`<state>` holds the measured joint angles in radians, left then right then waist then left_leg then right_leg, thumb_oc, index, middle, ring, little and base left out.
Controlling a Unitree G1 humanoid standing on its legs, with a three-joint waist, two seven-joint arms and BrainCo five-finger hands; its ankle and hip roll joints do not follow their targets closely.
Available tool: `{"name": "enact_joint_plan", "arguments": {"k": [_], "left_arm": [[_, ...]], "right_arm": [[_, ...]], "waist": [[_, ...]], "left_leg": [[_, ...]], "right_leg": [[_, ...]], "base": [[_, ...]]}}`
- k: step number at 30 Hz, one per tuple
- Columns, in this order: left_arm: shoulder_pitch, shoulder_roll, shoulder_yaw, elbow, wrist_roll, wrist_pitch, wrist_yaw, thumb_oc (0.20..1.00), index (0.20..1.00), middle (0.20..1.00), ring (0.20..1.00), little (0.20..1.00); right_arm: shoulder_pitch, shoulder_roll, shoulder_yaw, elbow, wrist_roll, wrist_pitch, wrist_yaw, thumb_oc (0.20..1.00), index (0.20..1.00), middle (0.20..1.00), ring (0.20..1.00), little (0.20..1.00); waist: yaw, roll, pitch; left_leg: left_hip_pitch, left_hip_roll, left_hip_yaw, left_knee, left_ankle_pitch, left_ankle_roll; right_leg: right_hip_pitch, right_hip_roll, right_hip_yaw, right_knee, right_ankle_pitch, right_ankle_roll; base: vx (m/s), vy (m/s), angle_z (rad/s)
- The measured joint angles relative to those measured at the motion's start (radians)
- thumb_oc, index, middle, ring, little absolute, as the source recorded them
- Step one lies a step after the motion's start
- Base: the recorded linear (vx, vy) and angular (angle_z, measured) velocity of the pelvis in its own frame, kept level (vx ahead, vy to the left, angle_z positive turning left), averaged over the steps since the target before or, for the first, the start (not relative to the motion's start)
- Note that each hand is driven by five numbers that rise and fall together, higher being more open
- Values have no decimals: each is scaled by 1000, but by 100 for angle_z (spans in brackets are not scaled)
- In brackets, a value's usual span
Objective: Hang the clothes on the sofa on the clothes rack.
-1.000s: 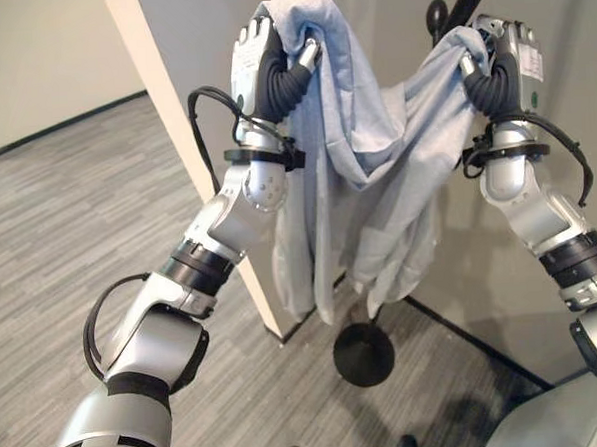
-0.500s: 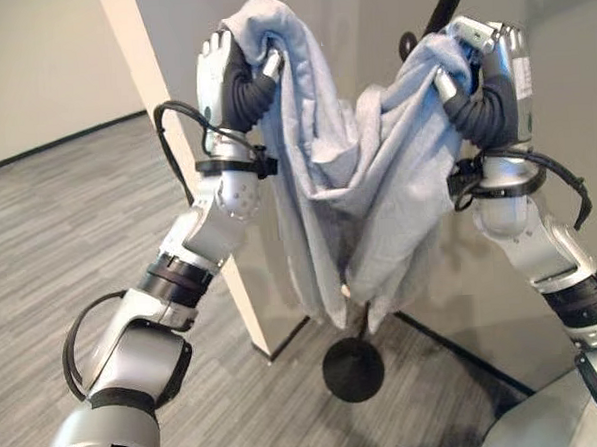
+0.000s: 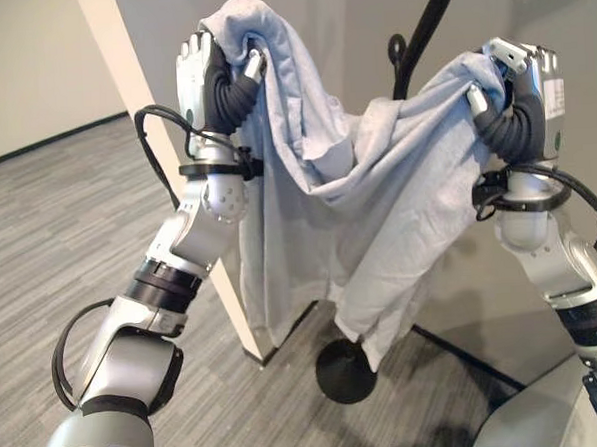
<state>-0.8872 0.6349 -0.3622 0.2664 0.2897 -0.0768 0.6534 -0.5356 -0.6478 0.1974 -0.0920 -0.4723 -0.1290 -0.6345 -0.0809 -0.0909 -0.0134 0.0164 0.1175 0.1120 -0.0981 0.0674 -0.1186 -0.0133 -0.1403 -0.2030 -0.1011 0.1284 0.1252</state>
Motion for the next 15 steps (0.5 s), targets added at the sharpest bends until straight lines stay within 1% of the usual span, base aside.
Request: {"name": "enact_joint_plan", "arguments": {"k": [2, 7, 12, 15], "left_arm": [[27, 0, 23, -19, 1, 1, 0, 200, 200, 200, 200, 200], [35, 0, 23, -20, 2, 1, 1, 200, 200, 200, 200, 200], [37, 0, 23, -20, 3, 1, 0, 200, 200, 200, 200, 200], [38, -1, 23, -20, 10, 1, 0, 200, 200, 200, 200, 200]], "right_arm": [[26, 0, -19, -1, -8, 13, -8, 200, 200, 200, 200, 200], [36, 0, -70, -1, -32, 31, -40, 200, 200, 200, 200, 200], [41, 0, -85, -1, -39, 36, -70, 200, 200, 200, 200, 200], [69, 0, -135, 0, -39, 46, -84, 200, 200, 200, 200, 200]], "waist": [[0, 4, -3], [-7, 15, -12], [-24, 16, -12], [-26, 17, -13]], "left_leg": [[6, 1, 14, 0, -4, 0], [9, 1, 16, 0, -5, -1], [12, 1, 17, 0, -5, -1], [18, 2, 20, -1, -5, -1]], "right_leg": [[0, 1, 11, 0, 1, -1], [0, 1, 15, -2, 1, -1], [1, 1, 18, -3, 0, 1], [3, 2, 22, -3, 0, 2]], "base": [[43, 7, -12], [7, 1, -1], [4, 0, -1], [11, -6, -6]]}}
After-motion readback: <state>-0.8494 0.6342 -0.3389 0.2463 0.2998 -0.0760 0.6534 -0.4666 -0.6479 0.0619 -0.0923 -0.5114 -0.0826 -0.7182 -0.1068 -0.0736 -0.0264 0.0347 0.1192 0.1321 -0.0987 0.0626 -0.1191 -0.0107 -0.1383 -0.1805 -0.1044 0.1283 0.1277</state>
